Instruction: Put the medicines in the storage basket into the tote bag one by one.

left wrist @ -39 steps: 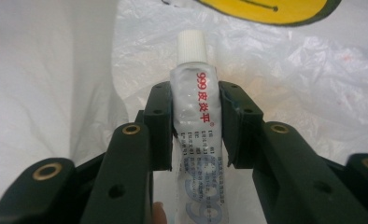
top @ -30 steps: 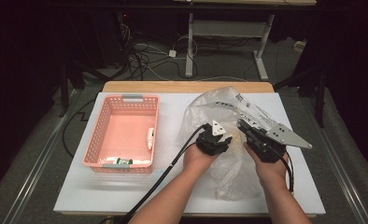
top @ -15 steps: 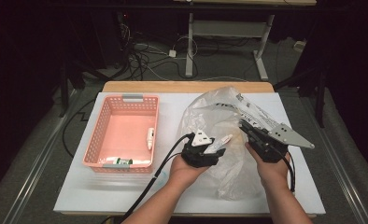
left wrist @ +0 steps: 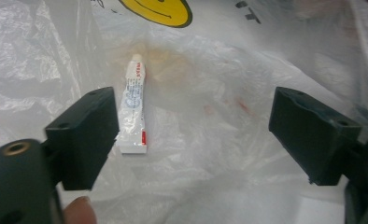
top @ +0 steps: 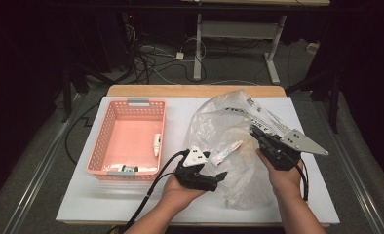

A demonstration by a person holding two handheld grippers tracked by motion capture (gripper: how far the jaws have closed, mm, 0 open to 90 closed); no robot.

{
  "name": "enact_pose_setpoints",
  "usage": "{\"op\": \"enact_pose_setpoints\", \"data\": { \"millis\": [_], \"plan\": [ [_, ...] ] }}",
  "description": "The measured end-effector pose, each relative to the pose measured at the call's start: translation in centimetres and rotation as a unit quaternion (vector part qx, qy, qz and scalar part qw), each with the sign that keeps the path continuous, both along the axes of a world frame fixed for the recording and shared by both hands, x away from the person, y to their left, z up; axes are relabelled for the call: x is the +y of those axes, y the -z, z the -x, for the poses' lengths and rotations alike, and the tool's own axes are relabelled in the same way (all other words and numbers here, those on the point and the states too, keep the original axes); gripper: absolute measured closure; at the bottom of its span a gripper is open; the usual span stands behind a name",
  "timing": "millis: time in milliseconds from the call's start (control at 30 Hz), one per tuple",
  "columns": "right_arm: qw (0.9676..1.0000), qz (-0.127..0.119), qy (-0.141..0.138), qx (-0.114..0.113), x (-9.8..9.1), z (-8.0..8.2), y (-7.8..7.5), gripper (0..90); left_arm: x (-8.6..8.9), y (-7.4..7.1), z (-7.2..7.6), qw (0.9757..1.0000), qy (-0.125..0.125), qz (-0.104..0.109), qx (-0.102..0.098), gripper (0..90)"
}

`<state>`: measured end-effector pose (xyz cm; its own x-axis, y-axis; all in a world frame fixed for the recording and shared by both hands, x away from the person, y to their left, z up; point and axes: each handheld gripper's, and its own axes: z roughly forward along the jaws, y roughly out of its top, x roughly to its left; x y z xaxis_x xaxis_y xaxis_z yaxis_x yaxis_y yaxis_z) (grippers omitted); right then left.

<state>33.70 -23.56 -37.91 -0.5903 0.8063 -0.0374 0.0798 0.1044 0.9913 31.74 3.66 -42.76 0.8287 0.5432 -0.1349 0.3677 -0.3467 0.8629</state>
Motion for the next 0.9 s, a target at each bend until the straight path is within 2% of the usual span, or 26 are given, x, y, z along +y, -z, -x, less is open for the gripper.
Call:
{"op": "enact_pose_setpoints", "data": {
  "millis": [233,367,533,700,900],
  "plan": [
    [1.0000,0.000,0.001,-0.002,0.0,0.0,0.0,90.0,1.6,-0.6,0.8,0.9999,-0.014,-0.009,-0.001,0.0],
    [1.0000,0.003,0.001,-0.005,0.0,0.1,-0.1,90.0,2.4,-0.7,1.4,0.9997,-0.019,-0.015,-0.007,0.0],
    [1.0000,0.001,0.002,-0.004,0.1,0.1,-0.1,90.0,3.7,-1.0,1.6,0.9995,-0.029,-0.011,-0.010,0.0],
    [1.0000,0.001,0.001,-0.005,0.1,0.1,-0.1,90.0,5.6,-1.5,1.6,0.9985,-0.052,-0.009,-0.013,0.0],
    [1.0000,0.001,0.001,-0.004,0.0,0.1,-0.1,90.0,8.2,-2.0,1.4,0.9958,-0.088,-0.017,-0.022,0.0]
  ]
}}
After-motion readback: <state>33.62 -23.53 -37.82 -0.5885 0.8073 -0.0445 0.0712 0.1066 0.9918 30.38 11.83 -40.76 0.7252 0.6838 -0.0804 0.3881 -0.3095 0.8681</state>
